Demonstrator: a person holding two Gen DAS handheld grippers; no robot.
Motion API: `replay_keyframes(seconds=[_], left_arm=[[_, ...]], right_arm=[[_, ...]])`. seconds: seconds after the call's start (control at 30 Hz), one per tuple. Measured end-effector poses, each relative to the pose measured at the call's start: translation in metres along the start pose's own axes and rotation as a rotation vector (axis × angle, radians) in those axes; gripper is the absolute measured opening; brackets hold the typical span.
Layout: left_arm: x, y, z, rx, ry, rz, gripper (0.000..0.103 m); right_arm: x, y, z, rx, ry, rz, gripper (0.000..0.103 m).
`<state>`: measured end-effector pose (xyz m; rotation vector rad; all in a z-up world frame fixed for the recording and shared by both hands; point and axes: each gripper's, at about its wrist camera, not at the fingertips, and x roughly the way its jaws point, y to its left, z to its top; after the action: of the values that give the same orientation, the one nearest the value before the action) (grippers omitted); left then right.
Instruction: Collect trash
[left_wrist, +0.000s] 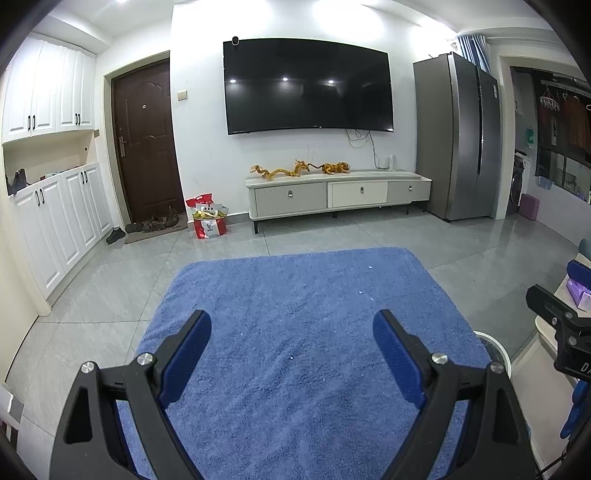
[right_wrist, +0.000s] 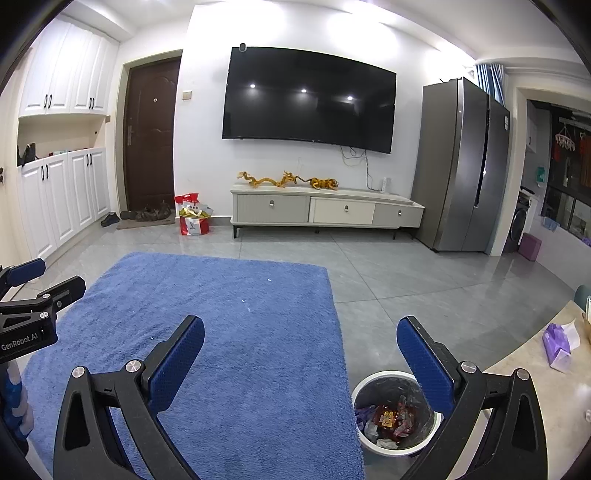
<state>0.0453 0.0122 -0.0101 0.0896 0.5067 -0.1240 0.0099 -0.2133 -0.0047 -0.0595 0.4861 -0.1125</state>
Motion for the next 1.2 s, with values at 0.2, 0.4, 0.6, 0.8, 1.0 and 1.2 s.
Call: replay_keyframes(seconds=[0.2,0.4,0.6,0.8,1.0,1.2], left_arm=[[0.002,0.003,0.001,-0.006,0.009,0.001,0.089],[0.002,0.006,-0.001,-0.007,0.014,0.0,0.089],[0.002,0.008,-0.002,-0.014,0.018,-0.003,0.089],[0.004,0.009,-0.005,-0.017,0.033,-0.002,0.089],[0.004,0.01,-0.007,-0.02,0.038,0.003,0.089],[0.004,0.007,-0.007,-0.01,0.038,0.0,0.089]], right_arm=[[0.0,-0.001,0.0,0.0,-0.001,-0.003,0.102],[0.0,-0.001,0.001,-0.002,0.0,-0.004,0.102],[-0.001,-0.001,0.0,-0.005,0.002,-0.009,0.102],[-0.001,0.0,-0.001,-0.006,0.006,-0.015,0.102],[0.0,-0.002,-0.002,-0.005,0.009,-0.024,0.102],[0.001,-0.004,-0.003,0.004,0.013,-0.03,0.102]])
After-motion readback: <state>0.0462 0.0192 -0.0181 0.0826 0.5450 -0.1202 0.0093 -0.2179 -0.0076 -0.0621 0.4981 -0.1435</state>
